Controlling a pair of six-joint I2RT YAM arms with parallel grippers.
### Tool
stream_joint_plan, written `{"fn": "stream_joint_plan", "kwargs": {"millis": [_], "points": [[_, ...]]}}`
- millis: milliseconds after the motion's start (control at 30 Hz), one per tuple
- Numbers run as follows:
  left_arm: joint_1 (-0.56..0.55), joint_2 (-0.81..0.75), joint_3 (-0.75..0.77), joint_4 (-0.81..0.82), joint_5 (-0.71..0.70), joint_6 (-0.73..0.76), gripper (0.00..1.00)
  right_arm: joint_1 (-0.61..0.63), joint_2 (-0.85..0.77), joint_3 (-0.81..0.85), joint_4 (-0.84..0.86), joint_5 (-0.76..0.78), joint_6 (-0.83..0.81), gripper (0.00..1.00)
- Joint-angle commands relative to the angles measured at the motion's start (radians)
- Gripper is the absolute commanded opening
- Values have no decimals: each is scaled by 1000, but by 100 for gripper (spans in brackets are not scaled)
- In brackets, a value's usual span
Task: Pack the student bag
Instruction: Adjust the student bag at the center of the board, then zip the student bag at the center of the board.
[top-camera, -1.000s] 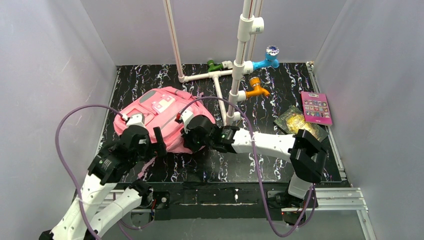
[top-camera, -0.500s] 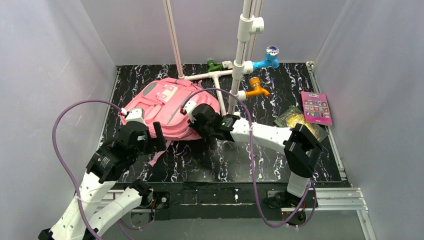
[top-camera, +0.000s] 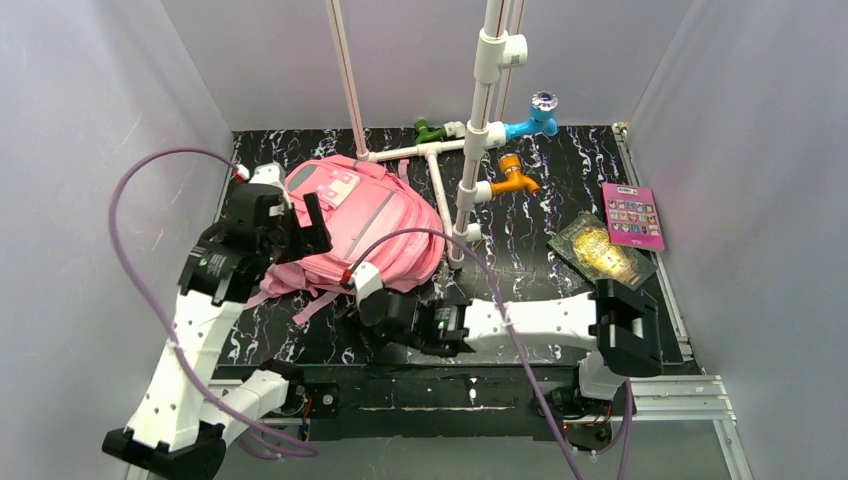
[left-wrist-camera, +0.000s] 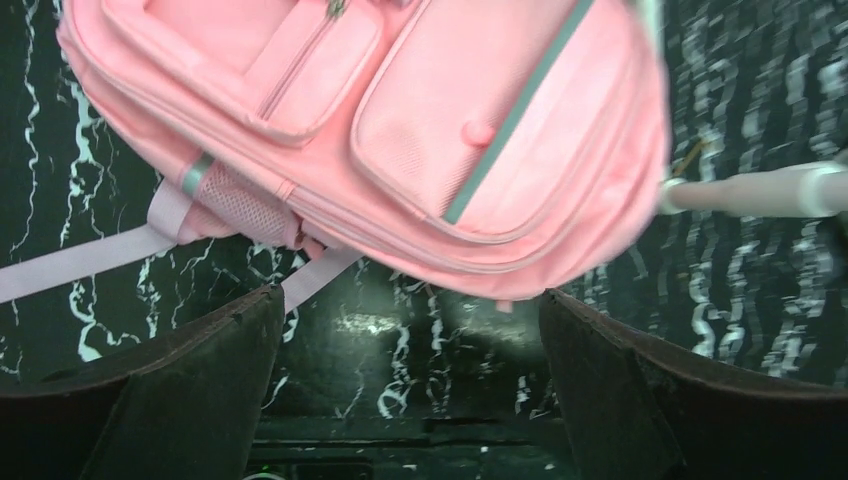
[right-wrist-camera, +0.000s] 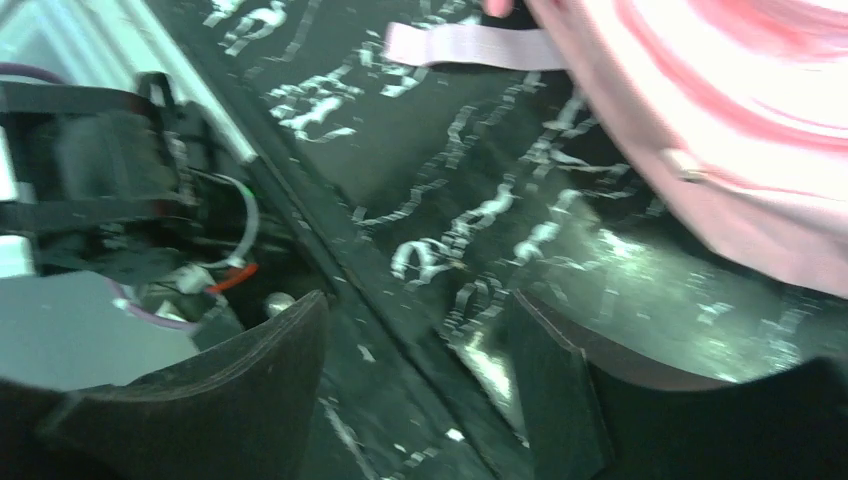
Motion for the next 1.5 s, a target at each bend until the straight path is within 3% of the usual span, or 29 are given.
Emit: {"fn": "stream_joint_plan", "kwargs": {"millis": [0,300,400,500,767,1467], "points": [[-7,-92,112,-122,18,-83,98,43,98,18,314,140,104,69],[-23,-184,145,-198,-2,-156,97,43,377,178,518,369,100,65],[-39,-184,142,-199,-6,-146,97,41,441,226,551,421,75,54],[-59,-188,140,-199,-29,-118,97,24,483,262,560,411,60,51],[-102,-198,145,-195,-99,-72,97,7,583,337,567,392,-34,54],[-150,-241,83,-188,-82,-77,97,-15,825,610,460,604,-123,60]]}}
